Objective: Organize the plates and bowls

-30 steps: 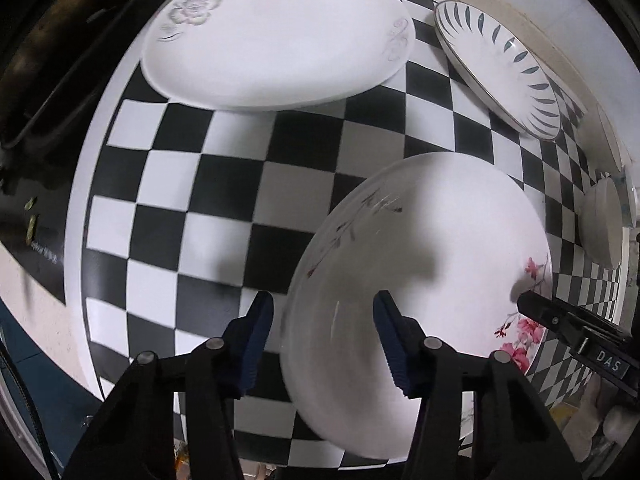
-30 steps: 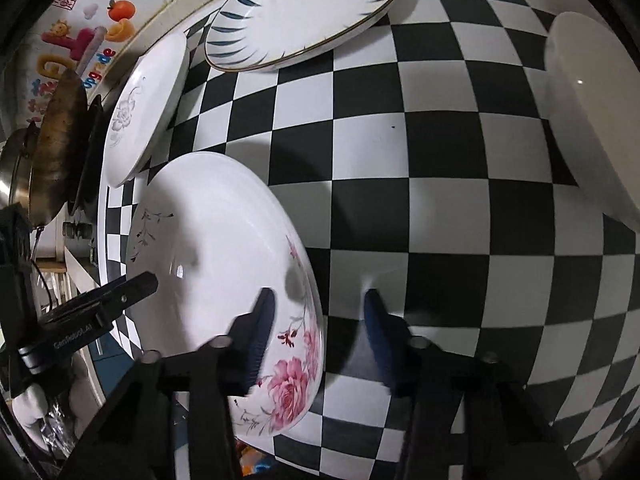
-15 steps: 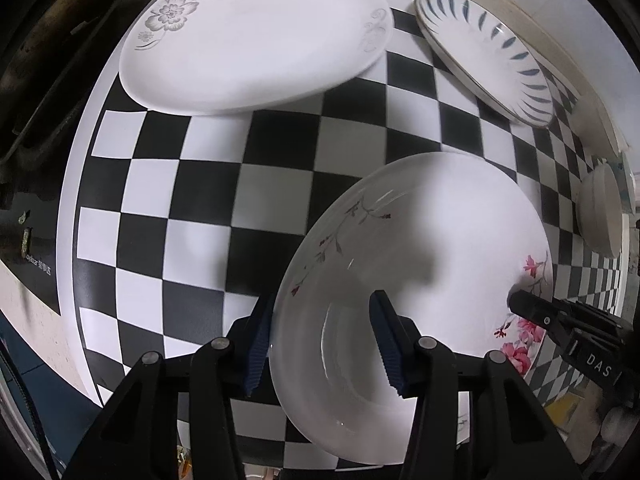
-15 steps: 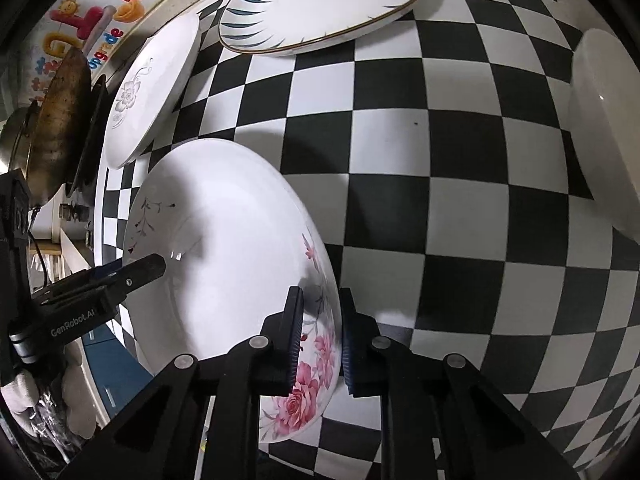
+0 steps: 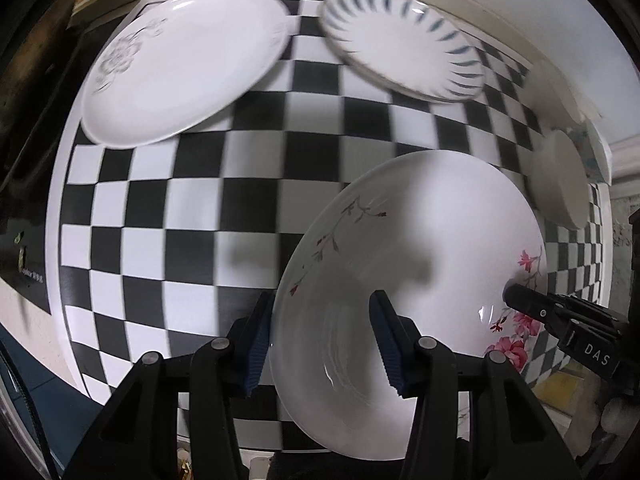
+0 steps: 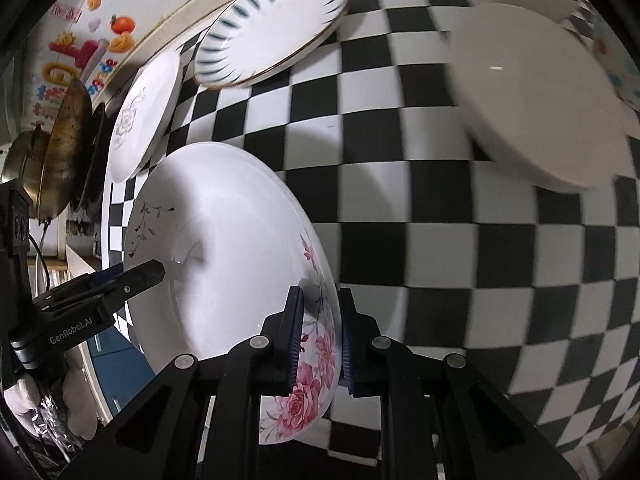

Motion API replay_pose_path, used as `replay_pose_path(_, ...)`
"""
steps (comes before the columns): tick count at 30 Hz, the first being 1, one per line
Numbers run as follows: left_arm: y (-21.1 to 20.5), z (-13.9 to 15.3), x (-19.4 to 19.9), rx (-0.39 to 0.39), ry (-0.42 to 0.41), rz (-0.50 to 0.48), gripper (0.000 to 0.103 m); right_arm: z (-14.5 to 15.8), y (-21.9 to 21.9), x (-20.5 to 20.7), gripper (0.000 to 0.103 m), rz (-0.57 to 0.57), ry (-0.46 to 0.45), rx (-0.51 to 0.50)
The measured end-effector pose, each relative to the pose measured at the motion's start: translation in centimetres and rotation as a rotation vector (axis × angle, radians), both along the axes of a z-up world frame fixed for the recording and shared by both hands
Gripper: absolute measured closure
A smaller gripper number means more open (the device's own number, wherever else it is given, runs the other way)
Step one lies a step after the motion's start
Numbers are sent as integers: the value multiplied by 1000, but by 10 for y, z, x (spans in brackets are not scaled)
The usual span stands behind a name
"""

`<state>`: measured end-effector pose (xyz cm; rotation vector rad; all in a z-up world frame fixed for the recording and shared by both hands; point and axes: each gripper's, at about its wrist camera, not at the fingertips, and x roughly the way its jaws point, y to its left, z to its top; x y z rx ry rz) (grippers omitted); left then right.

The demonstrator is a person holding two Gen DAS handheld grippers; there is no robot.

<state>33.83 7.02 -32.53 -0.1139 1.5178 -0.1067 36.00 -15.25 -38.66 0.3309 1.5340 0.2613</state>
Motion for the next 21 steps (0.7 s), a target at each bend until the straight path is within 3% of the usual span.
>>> replay_pose_path(12,-77,-10,1,-2,26,-111,57,3,-77,-23,84,-122,4,-16)
replay_pose_path(21,-89,-35,8,19,81,-105,57,-12,-104,-26,84,-131,37,-17)
